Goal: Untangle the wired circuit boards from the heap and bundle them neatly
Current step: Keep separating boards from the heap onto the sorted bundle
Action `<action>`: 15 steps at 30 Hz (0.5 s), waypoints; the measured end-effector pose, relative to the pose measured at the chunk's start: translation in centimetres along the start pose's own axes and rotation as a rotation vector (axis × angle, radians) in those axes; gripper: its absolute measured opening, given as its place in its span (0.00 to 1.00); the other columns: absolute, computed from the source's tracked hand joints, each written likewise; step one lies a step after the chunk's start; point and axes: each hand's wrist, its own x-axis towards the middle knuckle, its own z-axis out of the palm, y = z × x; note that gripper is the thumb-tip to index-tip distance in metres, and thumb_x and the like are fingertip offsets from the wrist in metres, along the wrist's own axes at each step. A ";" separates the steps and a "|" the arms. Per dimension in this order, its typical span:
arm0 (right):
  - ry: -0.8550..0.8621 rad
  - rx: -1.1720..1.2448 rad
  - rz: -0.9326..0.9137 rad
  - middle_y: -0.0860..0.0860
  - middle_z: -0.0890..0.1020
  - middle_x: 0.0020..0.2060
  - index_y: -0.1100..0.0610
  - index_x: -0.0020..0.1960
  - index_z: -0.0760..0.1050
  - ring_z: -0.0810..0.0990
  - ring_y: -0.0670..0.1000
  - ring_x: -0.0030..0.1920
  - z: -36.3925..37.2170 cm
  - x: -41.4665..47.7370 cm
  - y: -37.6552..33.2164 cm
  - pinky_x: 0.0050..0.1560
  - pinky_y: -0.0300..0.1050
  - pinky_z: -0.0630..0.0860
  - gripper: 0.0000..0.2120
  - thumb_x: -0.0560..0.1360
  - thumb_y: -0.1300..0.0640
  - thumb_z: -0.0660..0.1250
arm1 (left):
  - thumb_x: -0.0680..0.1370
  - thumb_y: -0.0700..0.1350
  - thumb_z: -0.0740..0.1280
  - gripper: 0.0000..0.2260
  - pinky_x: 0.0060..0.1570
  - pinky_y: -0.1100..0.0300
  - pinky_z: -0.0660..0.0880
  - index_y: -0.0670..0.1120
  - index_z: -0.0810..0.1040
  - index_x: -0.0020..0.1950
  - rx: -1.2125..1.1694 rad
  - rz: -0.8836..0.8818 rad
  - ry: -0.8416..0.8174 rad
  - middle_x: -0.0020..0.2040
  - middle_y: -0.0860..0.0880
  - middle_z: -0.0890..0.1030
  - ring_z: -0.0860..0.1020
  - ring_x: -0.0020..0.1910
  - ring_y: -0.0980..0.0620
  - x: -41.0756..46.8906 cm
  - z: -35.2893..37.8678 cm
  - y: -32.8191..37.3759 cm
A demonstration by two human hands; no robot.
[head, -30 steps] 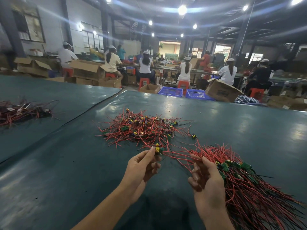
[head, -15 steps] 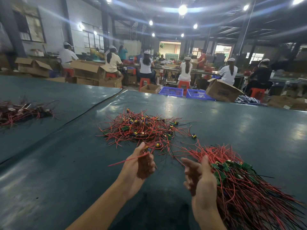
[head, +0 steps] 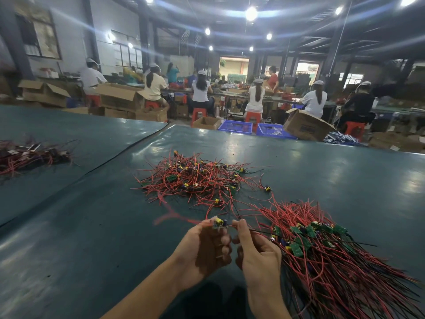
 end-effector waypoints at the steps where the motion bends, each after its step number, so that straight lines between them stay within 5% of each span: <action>1: 0.038 0.005 -0.010 0.45 0.73 0.21 0.54 0.32 0.85 0.67 0.41 0.24 -0.1 0.1 0.0 0.29 0.37 0.65 0.14 0.65 0.44 0.70 | 0.70 0.47 0.63 0.11 0.31 0.60 0.72 0.43 0.80 0.32 -0.031 0.015 -0.014 0.30 0.47 0.75 0.73 0.26 0.51 0.0 0.0 -0.1; 5: 0.072 0.030 -0.048 0.46 0.74 0.20 0.61 0.30 0.82 0.69 0.40 0.23 -0.5 0.3 0.0 0.31 0.36 0.66 0.17 0.68 0.47 0.70 | 0.66 0.34 0.67 0.10 0.32 0.60 0.73 0.42 0.78 0.45 0.144 0.125 -0.066 0.35 0.45 0.78 0.74 0.30 0.50 -0.1 0.0 -0.7; 8: 0.030 -0.008 -0.104 0.49 0.79 0.24 0.59 0.30 0.82 0.74 0.42 0.25 -0.4 0.1 -0.1 0.33 0.40 0.72 0.15 0.68 0.49 0.70 | 0.71 0.52 0.75 0.15 0.31 0.61 0.72 0.44 0.75 0.43 0.328 0.237 0.027 0.34 0.45 0.78 0.74 0.30 0.51 -0.1 0.6 -1.2; 11: -0.051 -0.024 -0.073 0.52 0.85 0.32 0.55 0.34 0.86 0.85 0.52 0.36 -0.2 -0.2 0.0 0.41 0.45 0.81 0.11 0.69 0.51 0.70 | 0.70 0.59 0.69 0.19 0.32 0.63 0.73 0.42 0.81 0.42 0.437 0.362 0.182 0.36 0.44 0.81 0.77 0.33 0.50 0.0 0.7 -1.0; 15: 0.076 0.093 0.150 0.47 0.79 0.26 0.51 0.36 0.86 0.70 0.43 0.23 -0.6 0.6 -0.6 0.24 0.36 0.69 0.11 0.71 0.48 0.70 | 0.68 0.55 0.70 0.13 0.31 0.64 0.71 0.47 0.82 0.32 0.508 0.534 0.205 0.31 0.45 0.78 0.74 0.29 0.53 -0.3 0.7 -0.4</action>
